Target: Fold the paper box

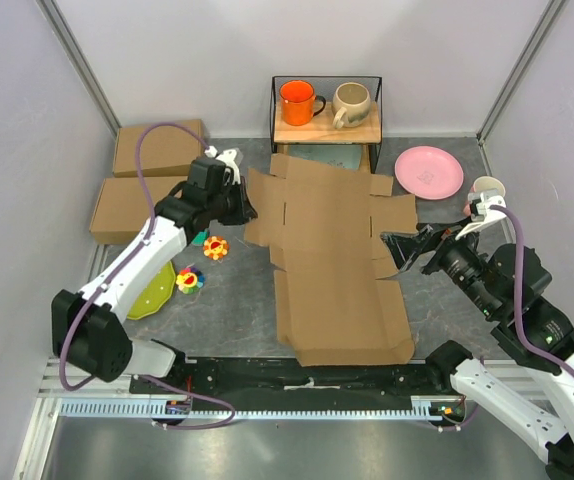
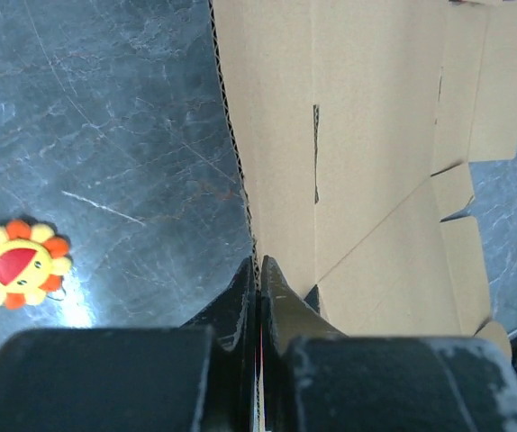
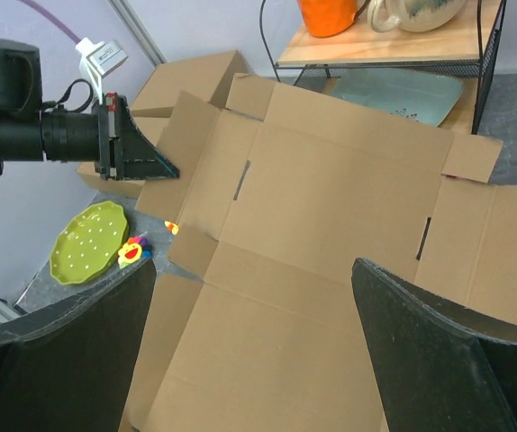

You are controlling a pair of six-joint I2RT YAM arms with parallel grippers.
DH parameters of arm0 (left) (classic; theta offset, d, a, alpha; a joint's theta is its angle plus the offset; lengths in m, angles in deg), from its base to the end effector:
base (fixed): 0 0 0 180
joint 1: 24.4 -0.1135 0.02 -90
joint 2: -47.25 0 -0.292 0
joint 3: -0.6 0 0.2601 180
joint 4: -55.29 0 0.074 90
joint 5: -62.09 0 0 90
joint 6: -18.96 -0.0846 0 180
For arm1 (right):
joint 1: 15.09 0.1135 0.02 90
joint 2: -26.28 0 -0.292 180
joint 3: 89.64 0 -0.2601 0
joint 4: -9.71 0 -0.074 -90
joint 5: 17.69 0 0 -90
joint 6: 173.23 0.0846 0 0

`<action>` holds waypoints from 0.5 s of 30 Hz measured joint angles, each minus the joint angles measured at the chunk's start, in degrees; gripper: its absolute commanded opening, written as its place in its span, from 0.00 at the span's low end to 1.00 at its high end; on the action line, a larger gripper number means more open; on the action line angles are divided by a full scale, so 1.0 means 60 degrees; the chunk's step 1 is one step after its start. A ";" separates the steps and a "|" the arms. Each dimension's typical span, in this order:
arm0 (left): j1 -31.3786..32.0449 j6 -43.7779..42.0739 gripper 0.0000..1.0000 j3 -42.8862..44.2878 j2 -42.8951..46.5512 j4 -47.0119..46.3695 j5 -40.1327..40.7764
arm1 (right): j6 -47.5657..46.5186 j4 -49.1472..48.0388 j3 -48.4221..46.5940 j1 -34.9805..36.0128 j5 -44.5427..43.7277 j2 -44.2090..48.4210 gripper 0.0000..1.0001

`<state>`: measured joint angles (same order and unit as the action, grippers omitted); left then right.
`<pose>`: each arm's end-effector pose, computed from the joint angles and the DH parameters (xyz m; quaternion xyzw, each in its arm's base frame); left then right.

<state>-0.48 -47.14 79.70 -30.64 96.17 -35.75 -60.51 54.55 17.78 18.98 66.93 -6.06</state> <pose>0.3064 -0.1485 0.3038 0.0292 0.9030 -0.2285 0.3627 0.1118 0.0660 0.4250 -0.0409 0.7337 0.2918 0.6123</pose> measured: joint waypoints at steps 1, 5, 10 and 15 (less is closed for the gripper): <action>-0.0076 -0.0215 0.02 0.0215 -0.0146 0.0117 -0.0138 | 0.0000 0.0004 0.0018 0.0000 0.0000 0.0018 0.98; -0.0415 -0.1111 0.02 0.0641 -0.0863 0.0801 -0.0426 | 0.0000 0.0036 0.0127 0.0000 0.0007 0.0062 0.98; -0.0667 -0.2153 0.02 0.0503 -0.1523 0.1341 -0.0477 | -0.0025 0.0066 0.0182 0.0000 0.0004 0.0138 0.98; -0.0699 -0.2987 0.02 0.0175 -0.1457 0.1257 -0.0350 | -0.0040 0.0076 0.0339 0.0000 0.0000 0.0229 0.98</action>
<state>-4.68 -65.06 80.75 -39.38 103.71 -37.85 -60.75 55.01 19.81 18.98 66.93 -4.68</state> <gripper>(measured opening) 0.035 0.982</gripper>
